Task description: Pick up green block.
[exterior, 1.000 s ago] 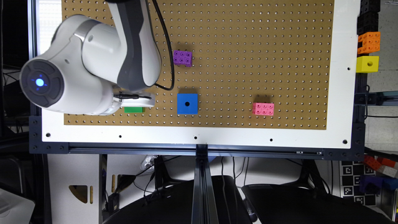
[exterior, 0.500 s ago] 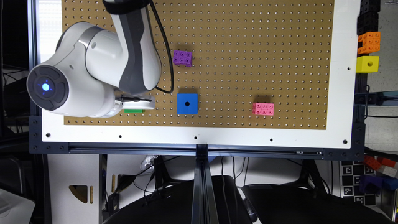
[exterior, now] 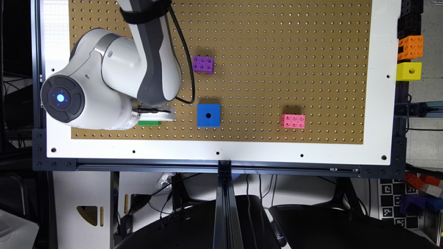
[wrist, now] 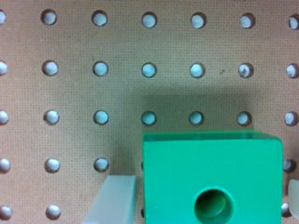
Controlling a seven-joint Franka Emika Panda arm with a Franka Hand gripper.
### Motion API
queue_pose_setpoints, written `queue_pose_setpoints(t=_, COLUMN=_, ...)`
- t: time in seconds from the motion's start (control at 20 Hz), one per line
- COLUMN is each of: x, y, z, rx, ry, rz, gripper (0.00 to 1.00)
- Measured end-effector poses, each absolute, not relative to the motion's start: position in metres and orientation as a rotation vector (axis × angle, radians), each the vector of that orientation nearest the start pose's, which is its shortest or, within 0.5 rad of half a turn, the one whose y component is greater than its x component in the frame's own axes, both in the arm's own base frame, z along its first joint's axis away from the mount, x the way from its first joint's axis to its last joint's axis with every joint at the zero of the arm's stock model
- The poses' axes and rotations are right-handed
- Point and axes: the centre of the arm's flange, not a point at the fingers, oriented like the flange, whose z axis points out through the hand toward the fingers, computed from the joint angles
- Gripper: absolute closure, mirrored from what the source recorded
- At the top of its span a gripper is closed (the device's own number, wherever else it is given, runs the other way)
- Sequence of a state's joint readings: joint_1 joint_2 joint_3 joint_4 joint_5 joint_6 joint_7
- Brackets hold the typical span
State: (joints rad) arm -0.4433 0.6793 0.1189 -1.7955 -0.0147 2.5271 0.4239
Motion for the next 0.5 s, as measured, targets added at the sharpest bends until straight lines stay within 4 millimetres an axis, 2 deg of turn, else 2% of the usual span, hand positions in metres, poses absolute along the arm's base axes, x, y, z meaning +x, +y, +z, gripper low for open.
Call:
queue_pose_setpoints(t=0.05, x=0.6232, y=-0.2153, z=0.1768, rx=-2.851, ry=1.147, rz=-0.083, gripper=0.0)
queue_pose_setpoints(t=0.1, x=0.6237, y=-0.2154, z=0.1767, rx=-2.85, ry=1.147, rz=-0.084, gripper=1.0)
queue_pose_setpoints(t=0.5, x=0.6231, y=-0.216, z=0.1767, rx=-2.85, ry=1.148, rz=-0.079, gripper=1.0)
